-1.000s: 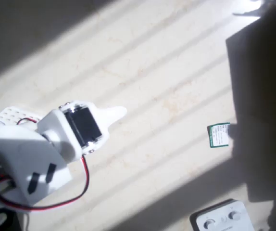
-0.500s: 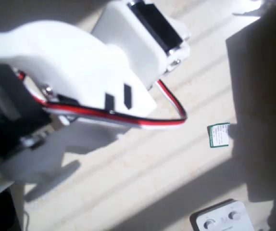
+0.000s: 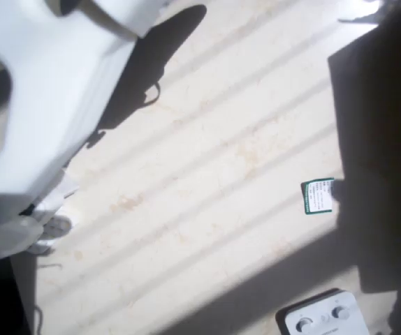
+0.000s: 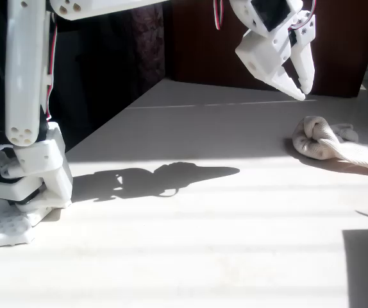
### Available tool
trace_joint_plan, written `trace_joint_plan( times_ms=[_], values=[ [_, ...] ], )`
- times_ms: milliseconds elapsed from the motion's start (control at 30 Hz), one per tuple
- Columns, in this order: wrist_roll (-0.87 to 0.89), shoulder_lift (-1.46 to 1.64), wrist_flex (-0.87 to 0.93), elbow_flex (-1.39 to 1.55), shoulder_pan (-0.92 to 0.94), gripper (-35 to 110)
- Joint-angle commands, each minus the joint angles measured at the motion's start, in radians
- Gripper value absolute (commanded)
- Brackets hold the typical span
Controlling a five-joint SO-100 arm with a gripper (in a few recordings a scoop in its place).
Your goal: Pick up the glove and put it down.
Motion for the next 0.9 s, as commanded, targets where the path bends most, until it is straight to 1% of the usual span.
trace_joint_plan(
  times_ms=[0,267,600,733,867],
  values=[
    [0.009,-0.080,-0.018,-0.140,-0.020,2],
    [0.009,-0.284,-0.018,-0.299,-0.021,3],
    [0.025,-0.357,-0.018,-0.328,-0.049,21],
    [0.080,-0.399,-0.023,-0.328,-0.064,23],
    [0.100,-0.436,-0.091,-0.351,-0.066,23]
  ],
)
